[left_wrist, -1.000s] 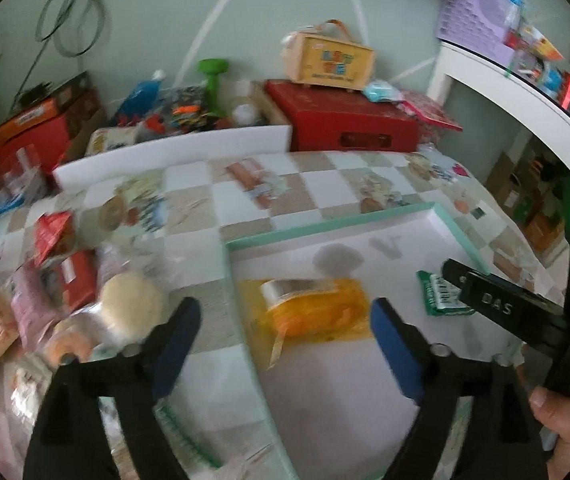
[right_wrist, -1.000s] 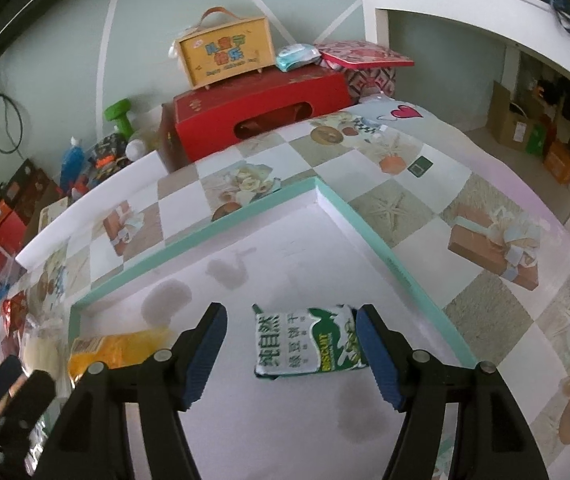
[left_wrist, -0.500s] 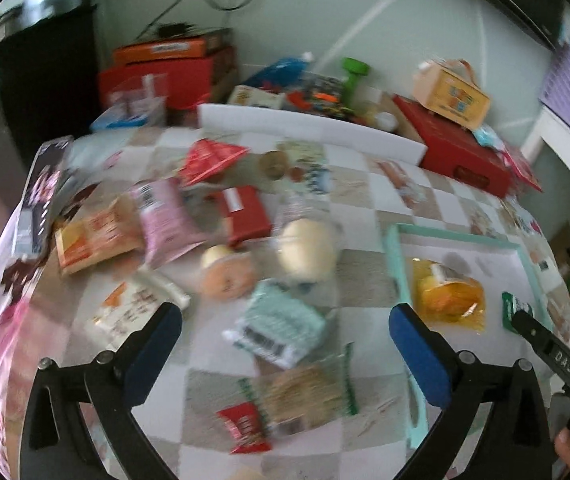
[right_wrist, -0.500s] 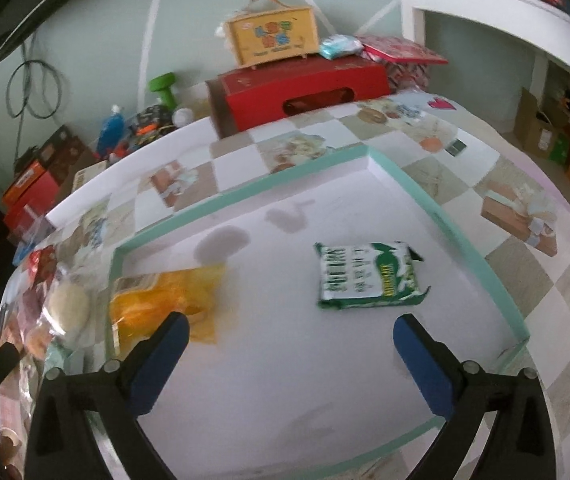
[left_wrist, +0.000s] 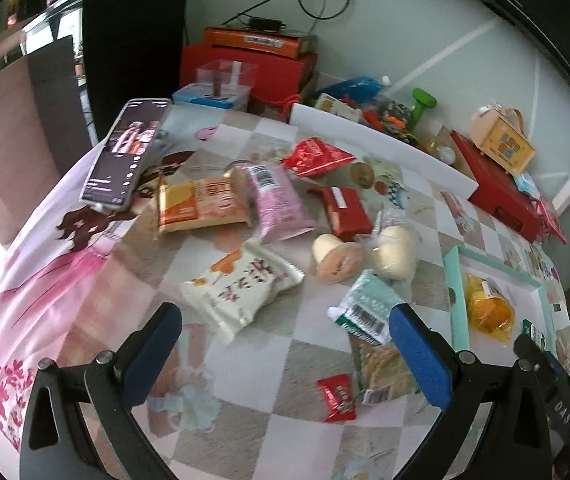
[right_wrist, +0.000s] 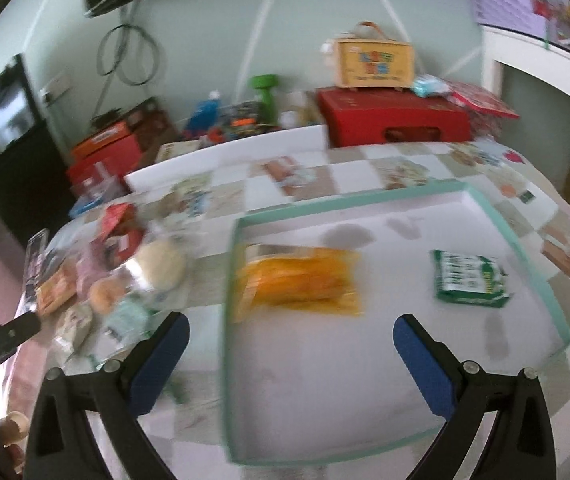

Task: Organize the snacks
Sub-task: 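Withdraw both open tools from the tray back over the snacks, then grasp the round cookie pack with the right tool while the left tool grasps the red candy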

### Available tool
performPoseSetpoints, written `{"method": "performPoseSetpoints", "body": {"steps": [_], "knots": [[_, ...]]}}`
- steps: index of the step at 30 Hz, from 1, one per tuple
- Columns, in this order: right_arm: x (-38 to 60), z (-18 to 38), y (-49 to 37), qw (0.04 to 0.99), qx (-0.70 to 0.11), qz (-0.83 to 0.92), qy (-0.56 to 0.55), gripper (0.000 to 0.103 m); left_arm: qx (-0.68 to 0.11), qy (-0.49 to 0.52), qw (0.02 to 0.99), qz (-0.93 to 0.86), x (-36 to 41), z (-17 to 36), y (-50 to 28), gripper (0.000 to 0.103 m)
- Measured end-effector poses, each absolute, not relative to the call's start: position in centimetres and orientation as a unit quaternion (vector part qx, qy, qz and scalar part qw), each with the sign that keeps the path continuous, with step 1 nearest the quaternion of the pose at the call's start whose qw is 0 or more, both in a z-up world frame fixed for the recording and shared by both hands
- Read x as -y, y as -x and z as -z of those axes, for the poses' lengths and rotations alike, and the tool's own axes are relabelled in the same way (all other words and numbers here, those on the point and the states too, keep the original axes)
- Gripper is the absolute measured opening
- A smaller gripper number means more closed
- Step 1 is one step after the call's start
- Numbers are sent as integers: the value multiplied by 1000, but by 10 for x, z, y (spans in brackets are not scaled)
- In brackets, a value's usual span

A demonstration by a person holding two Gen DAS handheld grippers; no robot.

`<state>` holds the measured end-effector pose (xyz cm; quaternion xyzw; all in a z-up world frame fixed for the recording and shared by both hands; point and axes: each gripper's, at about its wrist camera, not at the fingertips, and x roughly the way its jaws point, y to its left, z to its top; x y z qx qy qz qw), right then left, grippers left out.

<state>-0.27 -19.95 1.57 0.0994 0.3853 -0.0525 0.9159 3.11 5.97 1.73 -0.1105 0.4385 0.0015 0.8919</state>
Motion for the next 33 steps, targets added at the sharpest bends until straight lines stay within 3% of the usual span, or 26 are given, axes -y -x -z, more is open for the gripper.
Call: {"method": "performPoseSetpoints", "body": {"steps": [17, 32, 33], "knots": [[92, 18, 4, 897, -434, -82, -16, 103, -522, 145, 840, -34, -87, 17, -25, 103], [80, 56, -26, 872, -483, -83, -5, 82, -560, 134, 816, -55, -92, 40, -35, 103], [81, 57, -27, 870, -486, -81, -8, 77, -561, 135, 815, -55, -93, 40, -35, 103]]}}
